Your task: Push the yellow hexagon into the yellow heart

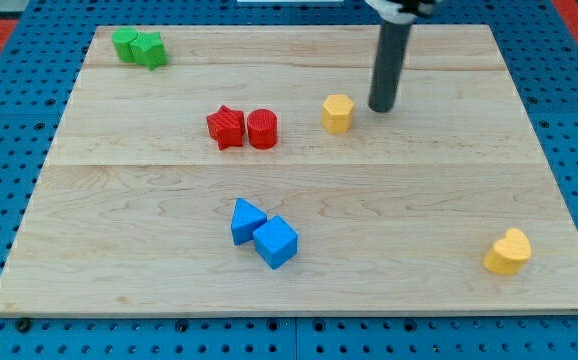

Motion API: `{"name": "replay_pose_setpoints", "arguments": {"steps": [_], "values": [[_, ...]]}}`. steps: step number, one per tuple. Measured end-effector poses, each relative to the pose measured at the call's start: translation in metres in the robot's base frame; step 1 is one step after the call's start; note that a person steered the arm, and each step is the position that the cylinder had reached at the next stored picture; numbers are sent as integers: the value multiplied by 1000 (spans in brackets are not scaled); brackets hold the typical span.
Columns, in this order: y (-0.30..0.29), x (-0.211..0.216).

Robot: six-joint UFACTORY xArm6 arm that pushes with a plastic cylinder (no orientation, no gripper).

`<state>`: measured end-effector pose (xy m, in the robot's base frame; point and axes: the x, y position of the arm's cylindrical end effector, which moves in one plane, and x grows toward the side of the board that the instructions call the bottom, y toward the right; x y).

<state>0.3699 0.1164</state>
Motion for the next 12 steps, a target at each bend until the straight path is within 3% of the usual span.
{"name": "replay_pose_setpoints", "arguments": {"steps": [1,2,3,4,5,6,7,8,10,11,12], "values": [[-24,-54],[-65,-54],[-75,-18],[-26,52],[-8,62],[-51,69],[-34,95],[54,157],[72,121],[204,123],[229,152]]}}
